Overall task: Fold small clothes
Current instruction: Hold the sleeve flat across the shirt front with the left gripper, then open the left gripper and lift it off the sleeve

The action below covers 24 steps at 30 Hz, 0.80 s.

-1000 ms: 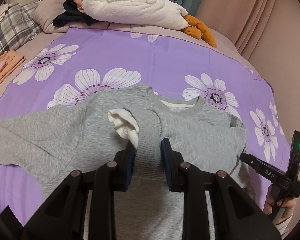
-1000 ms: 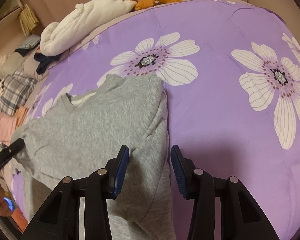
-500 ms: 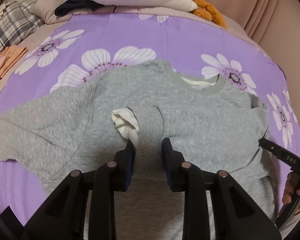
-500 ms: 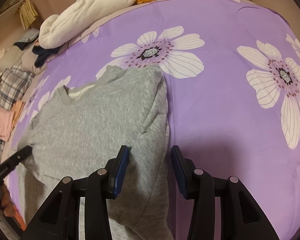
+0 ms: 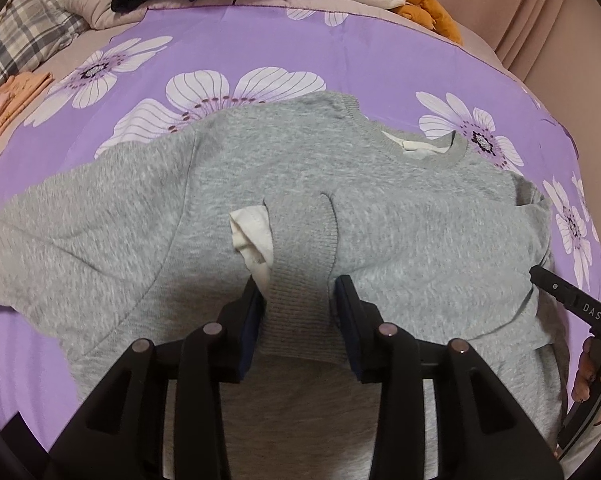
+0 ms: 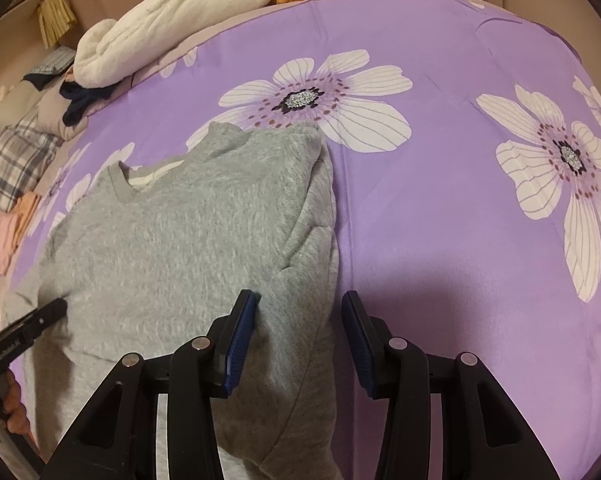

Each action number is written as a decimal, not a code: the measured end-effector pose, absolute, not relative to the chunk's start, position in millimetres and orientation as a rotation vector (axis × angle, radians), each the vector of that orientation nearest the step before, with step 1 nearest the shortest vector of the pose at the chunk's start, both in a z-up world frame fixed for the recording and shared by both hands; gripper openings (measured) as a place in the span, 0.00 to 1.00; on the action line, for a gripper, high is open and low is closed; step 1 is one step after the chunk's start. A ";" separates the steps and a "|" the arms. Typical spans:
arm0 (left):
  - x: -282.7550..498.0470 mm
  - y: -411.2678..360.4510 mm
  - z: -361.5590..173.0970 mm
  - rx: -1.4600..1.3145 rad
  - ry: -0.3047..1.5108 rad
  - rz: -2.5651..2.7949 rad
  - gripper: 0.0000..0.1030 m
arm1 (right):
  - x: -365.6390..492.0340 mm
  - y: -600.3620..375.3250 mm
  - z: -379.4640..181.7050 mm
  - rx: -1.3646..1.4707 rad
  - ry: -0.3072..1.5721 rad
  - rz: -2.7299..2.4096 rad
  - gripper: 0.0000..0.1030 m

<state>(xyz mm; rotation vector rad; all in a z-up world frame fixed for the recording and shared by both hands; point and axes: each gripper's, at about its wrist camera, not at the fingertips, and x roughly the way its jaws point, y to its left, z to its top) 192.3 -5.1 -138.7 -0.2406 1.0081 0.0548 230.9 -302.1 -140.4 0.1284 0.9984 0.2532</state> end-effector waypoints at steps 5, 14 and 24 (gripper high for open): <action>192.6 -4.4 -140.3 -0.242 1.011 0.055 0.40 | 231.1 -301.8 -140.8 0.127 0.999 0.251 0.45; 189.3 -3.4 -141.4 -0.237 1.006 0.065 0.49 | 232.0 -300.9 -142.2 0.117 0.996 0.247 0.45; 160.0 10.7 -118.9 -0.263 0.977 0.087 0.69 | 226.3 -303.0 -134.9 0.115 0.999 0.215 0.49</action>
